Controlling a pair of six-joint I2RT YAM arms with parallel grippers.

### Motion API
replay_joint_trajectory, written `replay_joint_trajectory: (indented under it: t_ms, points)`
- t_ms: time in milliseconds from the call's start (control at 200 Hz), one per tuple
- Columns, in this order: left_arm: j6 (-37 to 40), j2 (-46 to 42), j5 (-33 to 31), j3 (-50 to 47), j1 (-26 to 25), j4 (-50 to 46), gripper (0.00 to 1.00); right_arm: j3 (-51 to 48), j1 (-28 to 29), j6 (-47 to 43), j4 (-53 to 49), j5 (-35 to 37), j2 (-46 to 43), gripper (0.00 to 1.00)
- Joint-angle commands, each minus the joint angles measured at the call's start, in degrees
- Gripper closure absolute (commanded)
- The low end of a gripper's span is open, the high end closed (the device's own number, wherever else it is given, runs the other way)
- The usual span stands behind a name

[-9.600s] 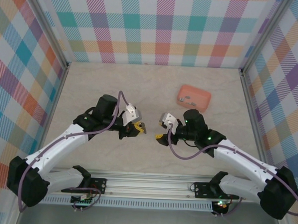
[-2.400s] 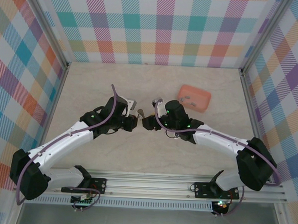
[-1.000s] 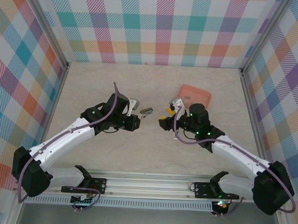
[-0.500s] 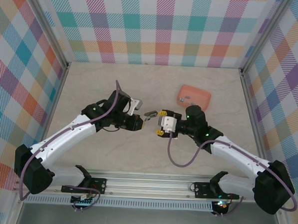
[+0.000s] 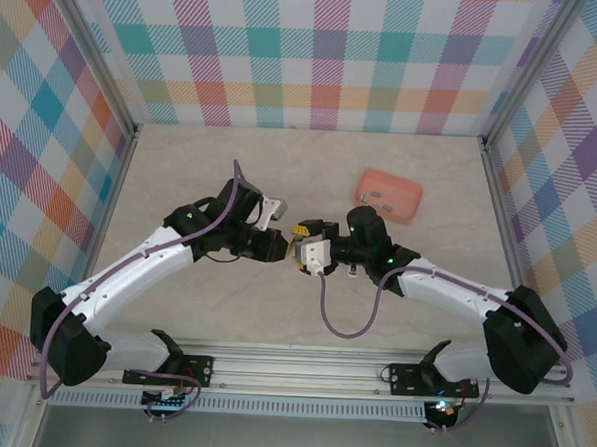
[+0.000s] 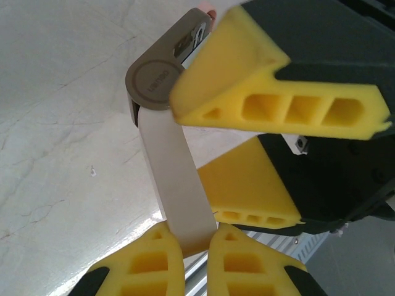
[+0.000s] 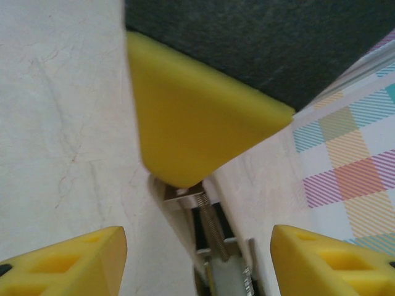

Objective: Load the staples into the stapler

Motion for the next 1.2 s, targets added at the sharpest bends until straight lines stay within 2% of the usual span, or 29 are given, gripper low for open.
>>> replay_joint_trajectory:
  t_ms: [0,150,285,380,570,695,765,925,995,1195]
  points:
    - [-0.12,0.42,1.63,1.72,-0.28,-0.89,0.94,2.56,0.59,-2.21,3.72,-2.30,1.61,0.38]
    - [-0.26,0.58,1.82,1.68,-0.33,-0.70,0.94,3.49,1.01,-2.15,5.44,-2.37,3.65,0.42]
    - [-0.29,0.47,2.08,1.68,-0.33,-0.67,0.94,4.19,1.13,-2.75,6.16,-1.96,5.10,0.51]
    - [-0.26,0.16,1.80,1.74,-0.30,-0.71,0.94,4.59,1.14,-3.58,5.31,-1.68,5.47,0.59]
    - [-0.03,-0.28,0.30,1.59,-0.33,-0.82,0.93,4.47,1.14,-4.93,4.48,-1.18,5.04,0.82]
    - [0.02,-0.90,-1.71,1.43,-0.24,-0.80,0.87,3.94,1.12,-5.08,4.17,-1.00,4.60,0.86]
    - [0.06,-1.58,-3.28,1.32,-0.06,-0.73,0.78,3.62,1.09,-4.54,3.76,-0.70,4.47,0.87]
    - [-0.63,-4.87,-8.86,-0.15,0.59,0.26,0.45,1.90,1.05,3.16,2.91,1.23,3.23,0.87]
    - [-1.19,-6.89,-12.18,-1.48,0.95,1.55,0.33,1.24,0.96,11.28,2.88,2.57,2.47,0.87]
    - [-2.59,-12.78,-24.13,-7.36,1.61,7.11,0.07,1.27,0.96,35.49,-0.36,7.92,1.34,0.87]
